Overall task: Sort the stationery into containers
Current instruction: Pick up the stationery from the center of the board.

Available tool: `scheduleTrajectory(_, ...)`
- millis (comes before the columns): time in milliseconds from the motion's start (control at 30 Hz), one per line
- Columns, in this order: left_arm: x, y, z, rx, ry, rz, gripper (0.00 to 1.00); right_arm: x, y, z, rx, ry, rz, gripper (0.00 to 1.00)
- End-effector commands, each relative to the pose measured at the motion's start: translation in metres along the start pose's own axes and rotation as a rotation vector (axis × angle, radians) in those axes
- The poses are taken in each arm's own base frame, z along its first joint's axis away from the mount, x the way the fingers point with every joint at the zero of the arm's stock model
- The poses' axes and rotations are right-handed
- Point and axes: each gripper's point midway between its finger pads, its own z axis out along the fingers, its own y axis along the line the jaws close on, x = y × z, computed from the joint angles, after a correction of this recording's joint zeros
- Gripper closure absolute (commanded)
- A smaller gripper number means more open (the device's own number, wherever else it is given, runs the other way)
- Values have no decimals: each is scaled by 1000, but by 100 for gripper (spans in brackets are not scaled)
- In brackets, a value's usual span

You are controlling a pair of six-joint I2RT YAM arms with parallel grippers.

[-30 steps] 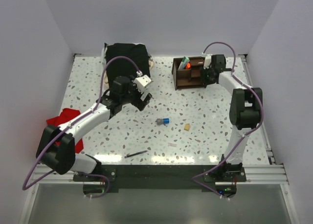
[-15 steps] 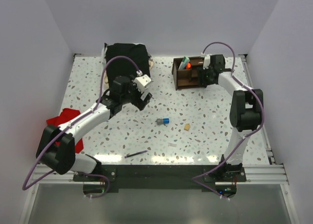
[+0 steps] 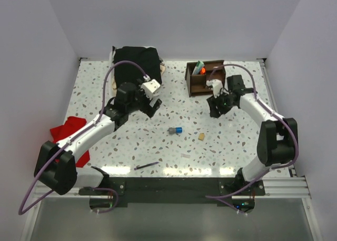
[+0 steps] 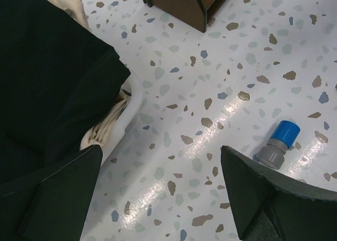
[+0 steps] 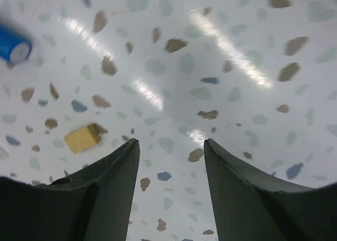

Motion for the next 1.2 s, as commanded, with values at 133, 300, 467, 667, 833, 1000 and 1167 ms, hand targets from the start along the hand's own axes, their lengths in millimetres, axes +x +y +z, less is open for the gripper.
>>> scheduleTrajectory(133,-6,6,-11,-31,-40,48,0,32,74,-10,-266,-70,-707,44)
scheduleTrajectory(300,-1,4,-11,-28,-32,59,0,52,91,-12,-447,-23,-1057,44)
scheduleTrajectory(467,-1,5,-12,-27,-30,74,0,67,93,-2,-594,-36,-1445,39)
scheduleTrajectory(667,-2,7,-12,-36,-31,83,0,61,99,5,-794,-86,-1646,35)
scheduleTrajectory(833,-1,8,-13,-41,-29,81,0,56,96,18,-850,-70,-1715,35)
scheduleTrajectory(1000,3,9,-13,-44,-20,75,0,56,99,27,-858,-70,-1757,35)
scheduleTrajectory(1167,6,13,-13,-51,-14,66,0,52,100,40,-839,-83,-1786,37)
